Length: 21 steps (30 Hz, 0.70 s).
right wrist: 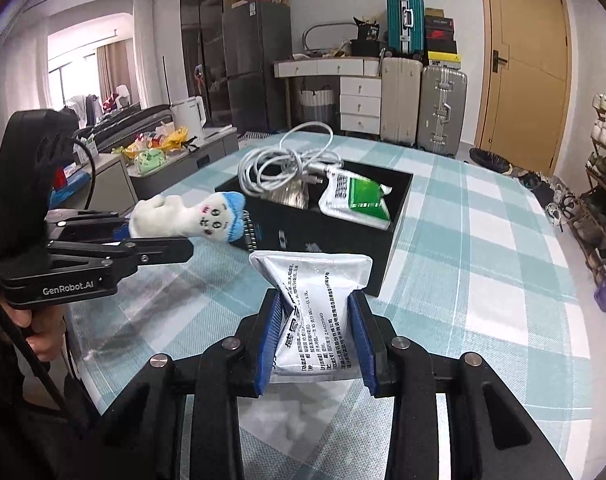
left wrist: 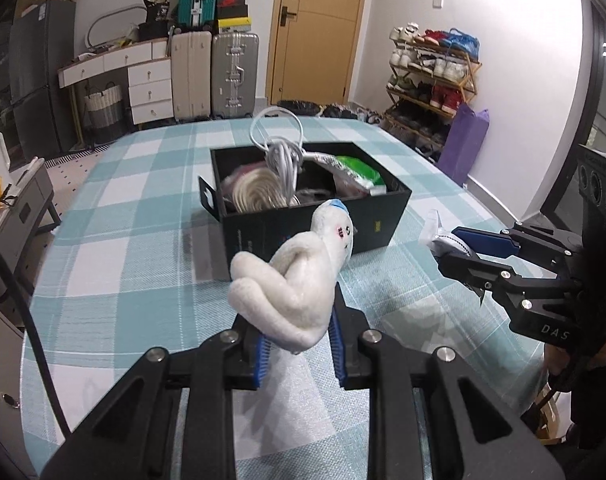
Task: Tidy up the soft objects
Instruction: 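Carry the plush doll and white packet over the black box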
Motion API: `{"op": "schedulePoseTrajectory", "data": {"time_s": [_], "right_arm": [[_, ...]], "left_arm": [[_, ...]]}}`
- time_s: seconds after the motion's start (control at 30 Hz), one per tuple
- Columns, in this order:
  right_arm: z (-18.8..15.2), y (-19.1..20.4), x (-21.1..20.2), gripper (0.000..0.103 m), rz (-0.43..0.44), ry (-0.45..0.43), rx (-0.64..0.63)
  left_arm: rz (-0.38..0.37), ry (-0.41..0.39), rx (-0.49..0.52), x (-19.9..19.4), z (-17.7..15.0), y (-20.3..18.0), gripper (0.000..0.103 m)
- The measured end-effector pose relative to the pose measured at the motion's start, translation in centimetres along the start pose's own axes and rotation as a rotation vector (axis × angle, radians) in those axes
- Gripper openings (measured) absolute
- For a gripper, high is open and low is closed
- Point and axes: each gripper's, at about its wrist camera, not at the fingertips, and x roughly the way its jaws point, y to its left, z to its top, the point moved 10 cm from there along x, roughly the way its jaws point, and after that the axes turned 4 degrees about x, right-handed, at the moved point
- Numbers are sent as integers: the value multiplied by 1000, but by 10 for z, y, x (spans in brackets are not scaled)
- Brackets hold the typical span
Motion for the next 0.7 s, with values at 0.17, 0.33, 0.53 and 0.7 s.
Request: {"op": "schedulePoseTrajectory", "data": {"time_s": [0.17, 0.33, 0.53, 0.7], "right_arm": [[13, -2, -4, 34, -2, -36, 17], [25, -6, -5, 34, -6, -63, 33], [38, -8, -5, 34, -8, -91, 48], [51, -9, 1, 34, -2, -112, 58]], "left_arm": [[7, -35, -26, -10, 9, 9, 23], [18, -60, -53, -12, 20, 18, 23], [34, -87, -70, -13, 34, 27, 23], [48, -108, -73, -8, 50, 33, 23]]}}
